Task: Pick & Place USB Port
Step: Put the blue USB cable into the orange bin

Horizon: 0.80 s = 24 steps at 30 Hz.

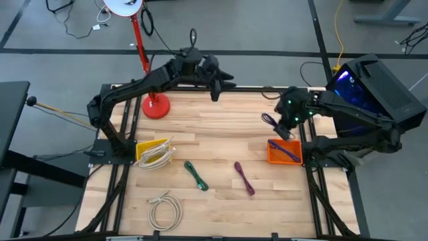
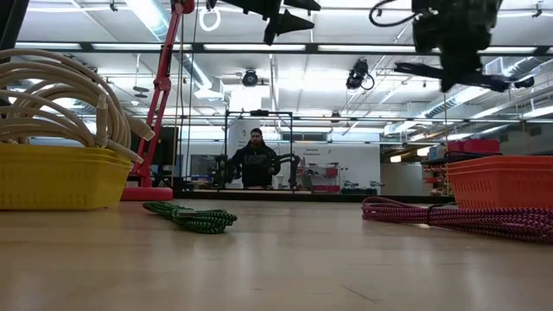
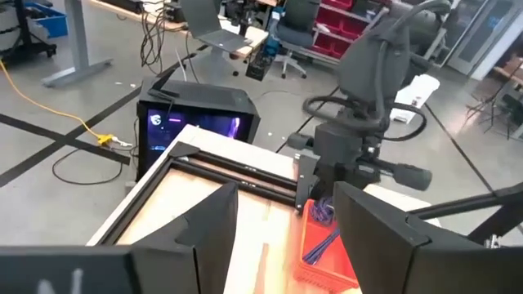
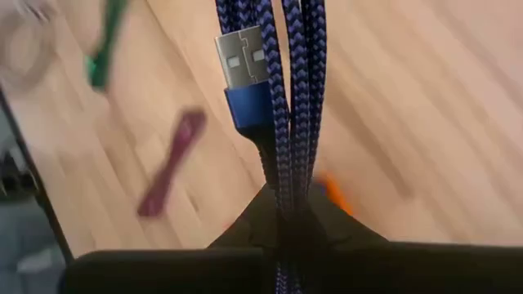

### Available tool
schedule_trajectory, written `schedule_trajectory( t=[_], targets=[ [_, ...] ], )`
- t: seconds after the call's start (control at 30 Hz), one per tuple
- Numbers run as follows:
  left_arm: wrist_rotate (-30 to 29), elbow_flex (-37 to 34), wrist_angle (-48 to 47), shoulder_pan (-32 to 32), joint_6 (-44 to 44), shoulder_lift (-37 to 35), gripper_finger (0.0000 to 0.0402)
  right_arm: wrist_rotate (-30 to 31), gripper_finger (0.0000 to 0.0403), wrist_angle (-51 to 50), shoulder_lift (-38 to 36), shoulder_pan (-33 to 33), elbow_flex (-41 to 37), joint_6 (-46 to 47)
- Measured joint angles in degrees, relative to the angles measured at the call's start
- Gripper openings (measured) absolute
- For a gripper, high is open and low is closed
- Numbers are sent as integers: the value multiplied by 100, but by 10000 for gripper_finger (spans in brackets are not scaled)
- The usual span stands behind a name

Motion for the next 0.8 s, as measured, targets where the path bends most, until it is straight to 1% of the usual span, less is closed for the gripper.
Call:
schedule_trajectory(
  t=[0.07,0.2,0.33,0.43,0.57,0.8],
  targets=[
    [-2,0,-19,-28,14,0,207,42,20,-351,9,94,0,8],
    [-3,0,-53,-89,37,0,206,378,20,-813,7,145,-25,5],
    [-11,0,-204,-127,156,0,206,230,20,-776,9,155,-386,154],
    [-13,-2,-352,-165,165,2,206,49,20,-706,12,222,-918,252],
    [-11,-4,-417,-234,184,2,206,-6,20,-598,13,329,-1484,286],
    [-12,-4,-425,-254,161,2,206,-234,20,-76,7,350,-2145,347]
  ],
)
